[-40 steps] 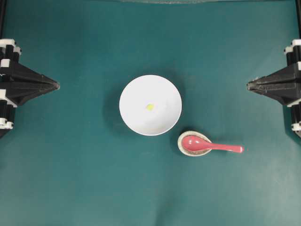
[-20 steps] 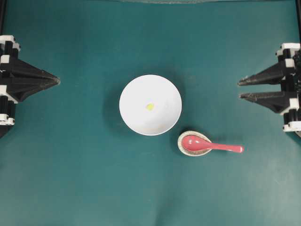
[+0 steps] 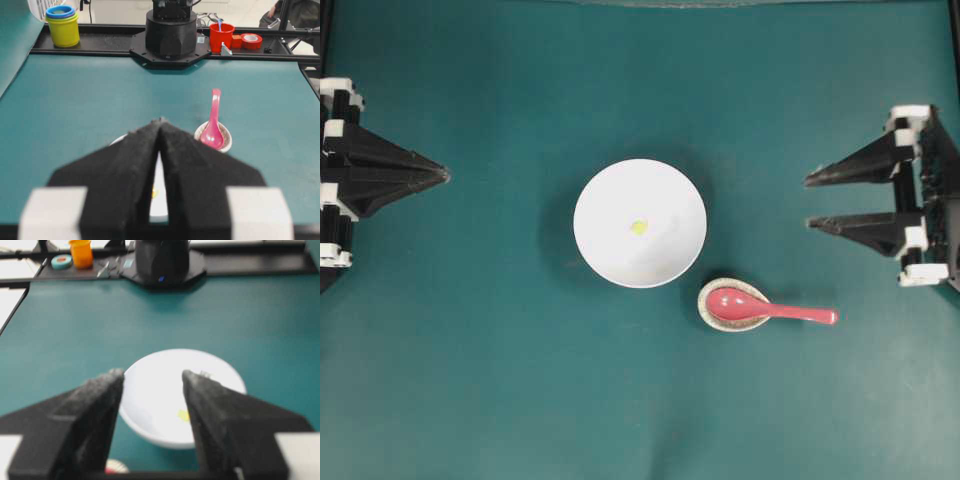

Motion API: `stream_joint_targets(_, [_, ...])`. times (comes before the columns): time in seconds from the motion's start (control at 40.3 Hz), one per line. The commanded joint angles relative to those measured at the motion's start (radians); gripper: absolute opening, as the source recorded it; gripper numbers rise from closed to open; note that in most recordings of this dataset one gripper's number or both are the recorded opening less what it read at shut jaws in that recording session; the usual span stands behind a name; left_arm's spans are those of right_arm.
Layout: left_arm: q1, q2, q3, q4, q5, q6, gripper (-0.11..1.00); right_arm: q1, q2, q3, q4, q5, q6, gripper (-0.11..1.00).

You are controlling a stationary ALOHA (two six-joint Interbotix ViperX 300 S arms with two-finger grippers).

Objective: Scoop the yellow hexagonal prism block from the bowl with a spoon using the right arm.
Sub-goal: 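Move the right gripper toward the pink spoon handle in the spoon rest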

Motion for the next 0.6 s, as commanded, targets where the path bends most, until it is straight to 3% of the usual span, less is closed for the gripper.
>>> stream_joint_targets(0.0, [0.003,0.006,-0.026,0.003,-0.003,0.0,0.05,0.018,0.044,-0.006,0.003,-0.035,0.015,0.55])
stream_joint_targets(0.273, [0.003,0.006,-0.025,0.003,-0.003,0.0,0.05,0.071,0.218,0.015,0.008,-0.164,0.069,0.55])
stream_joint_targets(0.571, [0.003,0.008,-0.023,0.003,-0.003,0.0,0.05,0.16,0.4,0.025,0.083,-0.253,0.08,0.55])
